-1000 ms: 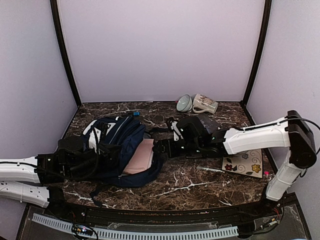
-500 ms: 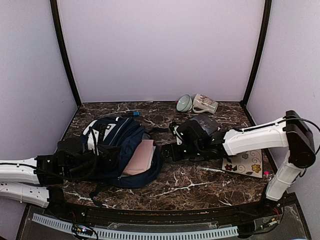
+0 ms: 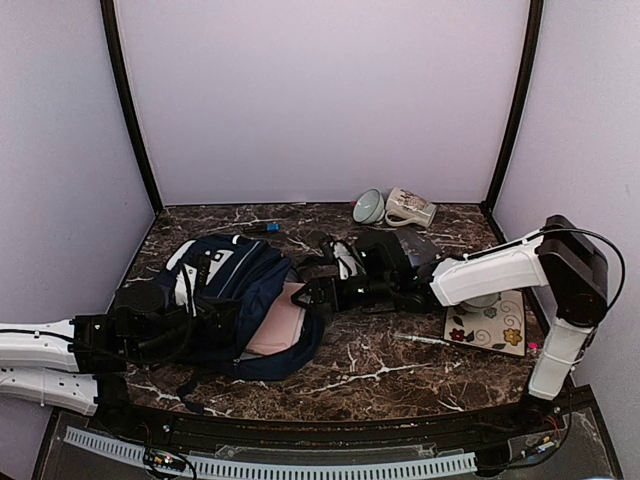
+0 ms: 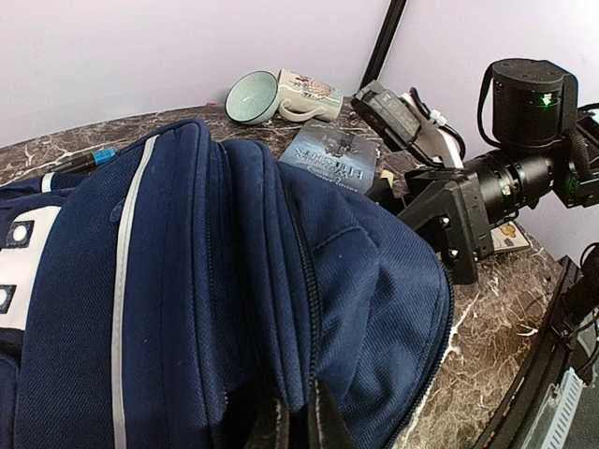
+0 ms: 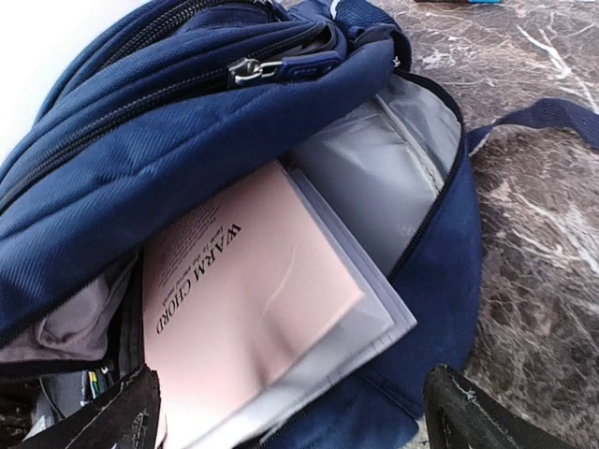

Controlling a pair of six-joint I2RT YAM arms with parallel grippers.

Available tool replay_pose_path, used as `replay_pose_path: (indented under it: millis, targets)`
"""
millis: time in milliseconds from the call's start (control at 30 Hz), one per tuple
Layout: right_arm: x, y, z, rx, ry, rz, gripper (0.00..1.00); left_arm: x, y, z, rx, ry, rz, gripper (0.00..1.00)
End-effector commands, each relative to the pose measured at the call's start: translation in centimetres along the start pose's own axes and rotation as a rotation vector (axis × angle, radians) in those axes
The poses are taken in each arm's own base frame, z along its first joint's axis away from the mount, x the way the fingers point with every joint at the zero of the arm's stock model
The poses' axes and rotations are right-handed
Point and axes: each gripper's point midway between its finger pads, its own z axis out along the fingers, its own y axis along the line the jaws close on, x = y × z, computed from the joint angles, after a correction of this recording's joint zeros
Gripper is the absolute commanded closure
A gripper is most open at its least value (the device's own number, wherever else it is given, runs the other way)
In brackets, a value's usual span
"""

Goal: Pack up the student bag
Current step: Pick up the book from the largest pocket of the bag, then place the largest pocket of the bag in the student bag, then pick up the largest pocket of the bag from the student bag.

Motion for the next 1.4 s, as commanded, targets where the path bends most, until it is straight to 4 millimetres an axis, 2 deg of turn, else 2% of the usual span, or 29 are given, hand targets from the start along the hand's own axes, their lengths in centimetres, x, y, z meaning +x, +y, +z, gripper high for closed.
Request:
replay_pose_path:
  millis: [0,67,233,367,433,500,533,567,600,633,700,767,833,867,900,1000,1033,1100,1133,1200,1267,1367]
  targets:
    - [-0.6,-0.1,2.0,-0.019,-0.016,0.053,0.01,-3.2,-2.1,-0.6,0.094,-0.1,-0.033,1.0]
    - [-0.6,-0.7,2.4,0.004,-0.021,0.074,0.01,-4.1,-2.5,-0.8,0.099,-0.101,-0.017,1.0]
    - [-0.7,-0.3,3.2,-0.027,-0.017,0.101,0.01,-6.5,-3.9,-1.4,0.145,-0.143,0.026,1.0]
    - [-1.1,1.2,4.2,-0.123,-0.012,0.11,0.05,-8.1,-5.4,-2.0,0.206,-0.165,0.071,1.0]
    - [-1.4,2.2,4.6,-0.19,-0.013,0.111,0.1,-8.1,-6.1,-1.9,0.235,-0.16,0.094,1.0]
    - [-1.1,1.9,5.1,-0.19,-0.013,0.112,0.1,-7.7,-6.2,-1.7,0.244,-0.15,0.106,1.0]
    - [-2.1,2.5,5.2,-0.203,-0.031,0.103,0.1,-7.4,-6.1,-1.6,0.241,-0.143,0.108,1.0]
    - [-2.0,2.4,5.1,-0.201,-0.029,0.104,0.1,-7.1,-5.9,-1.5,0.232,-0.138,0.107,1.0]
    - [-1.7,2.8,4.9,-0.219,-0.013,0.103,0.44,-6.8,-5.5,-1.5,0.218,-0.134,0.102,1.0]
    - [-1.2,2.2,4.6,-0.194,-0.013,0.103,0.75,-6.4,-5.1,-1.4,0.202,-0.131,0.096,1.0]
    - [-0.9,1.7,3.8,-0.169,-0.03,0.099,0.93,-5.8,-3.8,-1.4,0.146,-0.118,0.069,1.0]
    - [-0.1,2.2,2.7,-0.182,-0.034,0.091,0.93,-5.1,-2.1,-1.4,0.064,-0.091,0.03,0.98]
    - [1.3,3.4,2.2,-0.208,-0.024,0.075,0.93,-4.4,-1.4,-1.5,0.028,-0.057,0.022,0.84]
    - [2.1,4.3,2.2,-0.224,-0.012,0.065,0.93,-4.2,-1.3,-1.4,0.022,-0.04,0.018,0.72]
    - [1.8,4.0,2.6,-0.167,-0.058,0.075,1.0,-4.0,-1.4,-1.4,0.018,-0.014,0.018,0.59]
    - [2.6,6.5,2.8,-0.2,-0.085,0.054,1.0,-4.2,-2.3,-1.1,0.012,0.06,0.032,0.36]
    - [2.5,7.0,2.8,-0.208,-0.095,0.048,1.0,-4.4,-2.7,-1.0,0.004,0.081,0.048,0.25]
    - [1.8,7.7,2.2,-0.211,-0.131,0.044,1.0,-4.9,-4.0,-0.7,-0.006,0.117,0.091,0.21]
    - [1.3,8.0,1.7,-0.213,-0.152,0.042,1.0,-4.9,-4.7,-0.5,-0.007,0.135,0.122,0.11]
    - [0.1,8.8,0.7,-0.216,-0.194,0.029,1.0,-4.6,-5.7,-0.2,-0.035,0.176,0.186,0.04]
    - [-1.4,10.2,-0.7,-0.238,-0.242,0.003,1.0,-3.9,-5.8,0.2,-0.084,0.229,0.242,0.03]
    - [-2.3,12.5,-2.1,-0.26,-0.275,-0.05,1.0,-2.6,-5.2,0.5,-0.152,0.312,0.281,0.02]
